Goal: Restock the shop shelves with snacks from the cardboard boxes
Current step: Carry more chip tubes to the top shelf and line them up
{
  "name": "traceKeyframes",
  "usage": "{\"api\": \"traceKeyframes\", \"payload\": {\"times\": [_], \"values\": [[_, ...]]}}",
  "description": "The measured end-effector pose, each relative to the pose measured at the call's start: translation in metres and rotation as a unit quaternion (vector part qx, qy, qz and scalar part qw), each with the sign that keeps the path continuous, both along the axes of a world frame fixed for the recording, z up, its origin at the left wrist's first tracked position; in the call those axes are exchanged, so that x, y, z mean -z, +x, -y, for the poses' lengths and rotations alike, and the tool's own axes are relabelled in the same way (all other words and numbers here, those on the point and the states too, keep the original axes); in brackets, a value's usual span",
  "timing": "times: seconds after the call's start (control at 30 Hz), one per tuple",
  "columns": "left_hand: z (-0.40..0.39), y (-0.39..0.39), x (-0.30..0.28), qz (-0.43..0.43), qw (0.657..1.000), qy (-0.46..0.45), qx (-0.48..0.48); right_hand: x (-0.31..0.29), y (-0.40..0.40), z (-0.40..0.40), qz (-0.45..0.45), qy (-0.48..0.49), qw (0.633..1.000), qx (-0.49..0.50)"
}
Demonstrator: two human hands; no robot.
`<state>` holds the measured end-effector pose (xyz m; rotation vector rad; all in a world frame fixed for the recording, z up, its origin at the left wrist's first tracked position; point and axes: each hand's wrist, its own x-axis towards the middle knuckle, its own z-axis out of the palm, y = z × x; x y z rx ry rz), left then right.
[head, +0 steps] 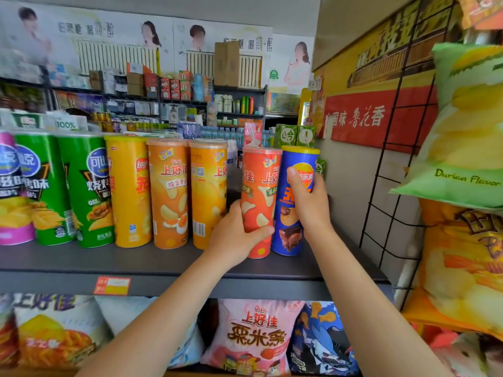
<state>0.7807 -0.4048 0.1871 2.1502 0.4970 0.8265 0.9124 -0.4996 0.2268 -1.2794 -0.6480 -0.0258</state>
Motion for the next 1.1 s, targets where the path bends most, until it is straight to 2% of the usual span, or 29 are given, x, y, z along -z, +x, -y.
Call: {"api": "traceKeyframes", "payload": {"times": [0.1,0.23,0.3,0.4,0.67,0.87,1.0,1.1], "values": [[0.0,0.001,0.003,-0.028,0.995,0.073,-0.059,0.01,0.006,0.003,0.026,-0.059,0.998,-0.01],[0.007,-0.006,0.014,-0.055,0.974,0.169,-0.144,0.03,0.02,0.021,0.068,-0.233,0.968,-0.068],[0.015,-0.011,0.018,-0.04,0.952,0.235,-0.191,0.033,0.023,0.024,0.07,-0.263,0.959,-0.072],[0.023,-0.012,0.023,0.005,0.934,0.294,-0.201,0.029,0.025,0.016,0.077,-0.293,0.952,-0.047],[0.015,-0.013,0.03,0.016,0.947,0.252,-0.198,0.031,0.032,-0.025,0.068,-0.316,0.944,-0.059],[0.015,-0.013,0.03,0.011,0.949,0.24,-0.204,0.026,0.029,-0.046,0.006,-0.304,0.949,-0.086],[0.016,-0.012,0.03,0.009,0.953,0.226,-0.203,0.02,0.025,-0.055,0.002,-0.334,0.938,-0.089],[0.015,-0.012,0.028,0.004,0.959,0.199,-0.203,0.018,0.024,-0.063,-0.048,-0.297,0.946,-0.119]]}}
